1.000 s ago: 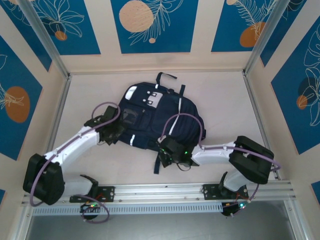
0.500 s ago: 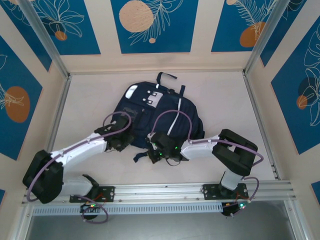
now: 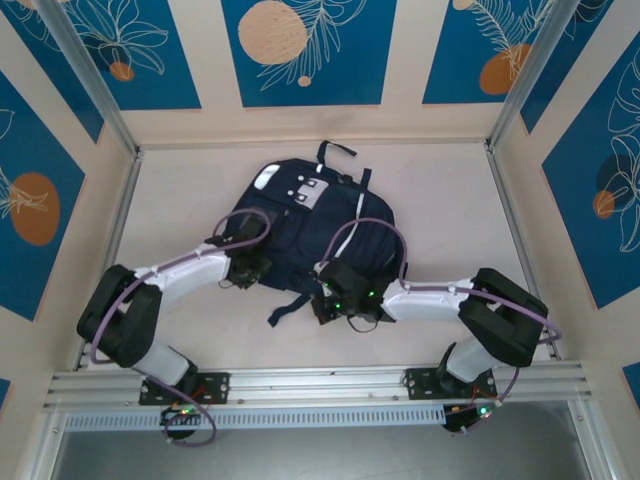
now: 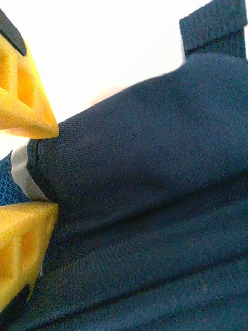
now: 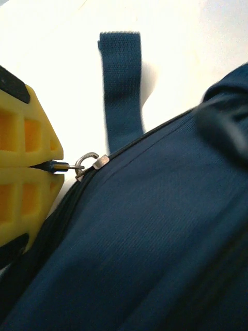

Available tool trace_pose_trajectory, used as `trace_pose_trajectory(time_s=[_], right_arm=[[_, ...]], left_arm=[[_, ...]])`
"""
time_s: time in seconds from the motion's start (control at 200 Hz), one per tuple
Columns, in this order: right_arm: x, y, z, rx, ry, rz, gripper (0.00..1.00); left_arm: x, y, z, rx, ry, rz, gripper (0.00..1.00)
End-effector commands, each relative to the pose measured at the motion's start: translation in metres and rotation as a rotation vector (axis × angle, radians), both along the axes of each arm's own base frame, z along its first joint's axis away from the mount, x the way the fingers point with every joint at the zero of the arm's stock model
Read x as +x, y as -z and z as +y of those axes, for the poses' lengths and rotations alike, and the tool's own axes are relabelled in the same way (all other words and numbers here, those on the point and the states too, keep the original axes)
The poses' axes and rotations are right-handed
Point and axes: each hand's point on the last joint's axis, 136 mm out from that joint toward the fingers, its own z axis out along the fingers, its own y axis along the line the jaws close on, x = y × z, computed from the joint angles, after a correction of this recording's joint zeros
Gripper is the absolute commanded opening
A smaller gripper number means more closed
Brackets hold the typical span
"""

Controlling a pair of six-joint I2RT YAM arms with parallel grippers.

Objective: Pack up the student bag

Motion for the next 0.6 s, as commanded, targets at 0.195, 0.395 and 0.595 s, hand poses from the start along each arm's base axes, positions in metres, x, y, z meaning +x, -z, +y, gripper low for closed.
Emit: trace_pose_trajectory(time_s=[0.195,0.395,0.595], right_arm=[[-0.019,0.015,-0.064,-0.129,0.131,0.118,0.0],[-0.012,0.006,-0.045,-0.064,0.082,0.091,0.0],[-0.004,0.003,-0.025,-0.015,0.07,0.096,0.0]], left_arm=[[0.038,0.008,0.059,0.164,-0.137,0.038,0.35],[0.041,-0.009,0.048,0.091,-0.094,0.025,0.43],[0.003,-0.016,-0.008,-0.037,0.059,-0.015,0.62]])
